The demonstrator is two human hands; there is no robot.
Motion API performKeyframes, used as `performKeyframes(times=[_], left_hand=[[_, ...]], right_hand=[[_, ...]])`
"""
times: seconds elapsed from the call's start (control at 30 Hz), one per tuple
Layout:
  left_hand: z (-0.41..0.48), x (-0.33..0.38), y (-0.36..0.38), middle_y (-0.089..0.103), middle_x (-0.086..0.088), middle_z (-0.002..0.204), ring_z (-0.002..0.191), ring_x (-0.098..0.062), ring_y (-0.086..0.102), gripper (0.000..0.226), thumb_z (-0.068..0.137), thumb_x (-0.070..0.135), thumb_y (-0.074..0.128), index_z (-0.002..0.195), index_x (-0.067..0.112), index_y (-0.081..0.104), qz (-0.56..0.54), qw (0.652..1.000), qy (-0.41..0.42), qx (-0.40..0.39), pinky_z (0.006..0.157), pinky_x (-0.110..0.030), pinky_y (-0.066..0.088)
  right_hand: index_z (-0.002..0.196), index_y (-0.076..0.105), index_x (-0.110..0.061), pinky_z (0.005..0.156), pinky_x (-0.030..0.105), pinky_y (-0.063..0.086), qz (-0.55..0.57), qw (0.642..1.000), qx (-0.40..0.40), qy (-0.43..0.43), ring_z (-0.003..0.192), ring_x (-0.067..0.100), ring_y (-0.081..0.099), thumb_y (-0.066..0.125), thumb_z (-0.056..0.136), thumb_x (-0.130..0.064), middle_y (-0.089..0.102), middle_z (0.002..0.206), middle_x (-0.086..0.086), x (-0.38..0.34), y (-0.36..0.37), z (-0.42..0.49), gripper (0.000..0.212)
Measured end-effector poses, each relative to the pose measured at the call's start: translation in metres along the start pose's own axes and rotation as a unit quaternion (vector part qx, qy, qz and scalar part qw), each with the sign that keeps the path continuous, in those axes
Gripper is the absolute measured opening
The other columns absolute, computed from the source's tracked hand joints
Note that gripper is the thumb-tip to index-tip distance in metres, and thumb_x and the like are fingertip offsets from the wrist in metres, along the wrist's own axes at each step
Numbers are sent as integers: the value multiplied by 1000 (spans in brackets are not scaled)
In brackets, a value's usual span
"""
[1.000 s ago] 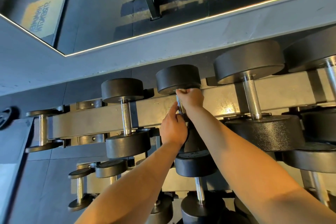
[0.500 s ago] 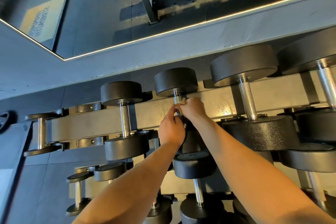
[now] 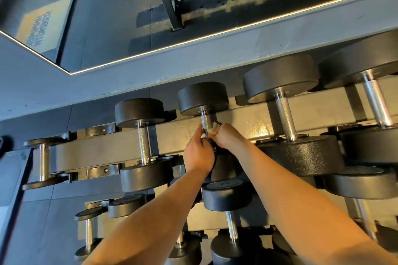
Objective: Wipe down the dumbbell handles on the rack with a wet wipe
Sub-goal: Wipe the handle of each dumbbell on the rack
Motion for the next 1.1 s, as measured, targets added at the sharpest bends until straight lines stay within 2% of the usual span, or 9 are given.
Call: performKeyframes(times=[0.13,0.27,0.4,0.53,0.63,0.73,0.83,0.97,1.1], left_hand=[[0,-3,0,59,6,141,102,-6,56,50,106,19,36,152,39,37,-5,1000,6,-1,80,-22,46],[2,-3,0,59,5,141,97,-4,53,50,106,19,36,152,38,37,4,1000,7,-2,68,-13,38],[3,-5,-1,59,5,141,112,-13,60,50,105,20,37,153,35,38,-16,1000,8,7,87,-25,47],[4,-10,-4,66,10,127,107,-16,65,40,107,27,36,144,38,45,-81,996,-21,30,93,-42,55],[6,-15,-11,61,15,110,101,-9,59,29,108,33,37,131,34,55,-150,988,-31,33,89,-32,48],[9,-27,-14,58,18,113,111,-7,56,26,107,26,42,124,33,60,-191,981,-10,-9,93,-25,38],[8,-40,-17,60,19,110,109,-4,59,18,105,29,49,118,34,60,-209,973,37,-91,91,-24,45],[17,-46,-27,62,22,108,96,12,59,20,101,33,58,121,33,62,-207,968,72,-126,79,-11,47],[39,-56,-27,70,13,106,103,-7,66,23,101,23,59,122,21,69,-232,970,12,-64,84,-17,49]], right_hand=[[123,60,-18,113,57,24,-162,987,0,-6,122,29,54,45,104,-39,63,123,8,0,-2,-15,33],[129,57,-17,113,60,20,-196,979,-50,-7,130,33,45,38,103,-29,58,130,10,6,0,-29,34],[134,53,-16,114,57,21,-237,969,-63,12,134,32,39,37,102,-21,51,137,10,-1,2,-36,37],[97,60,-16,109,55,30,-200,980,22,9,114,30,56,52,97,-20,62,104,5,-5,2,-39,9],[72,45,-22,102,50,43,-145,984,105,6,103,27,61,62,95,-26,55,87,0,-3,-2,-49,29],[67,56,-22,85,43,53,-36,989,138,-32,85,23,64,67,92,-38,62,78,-1,-2,8,-57,31],[74,68,-23,77,42,55,19,983,140,-117,76,18,64,68,90,-39,67,79,-2,-10,24,-68,22],[101,72,-27,84,37,53,-5,981,143,-134,91,14,62,66,90,-37,65,101,-5,-16,33,-68,16],[122,66,-30,86,27,49,29,972,202,-120,102,9,60,65,91,-23,65,111,-9,-9,31,-72,31]])
Point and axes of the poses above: each hand's wrist, its own z-axis towards the middle knuckle, its own y-axis out of the palm, x = y × z, the point moved 5 cm from there along z, towards the middle knuckle
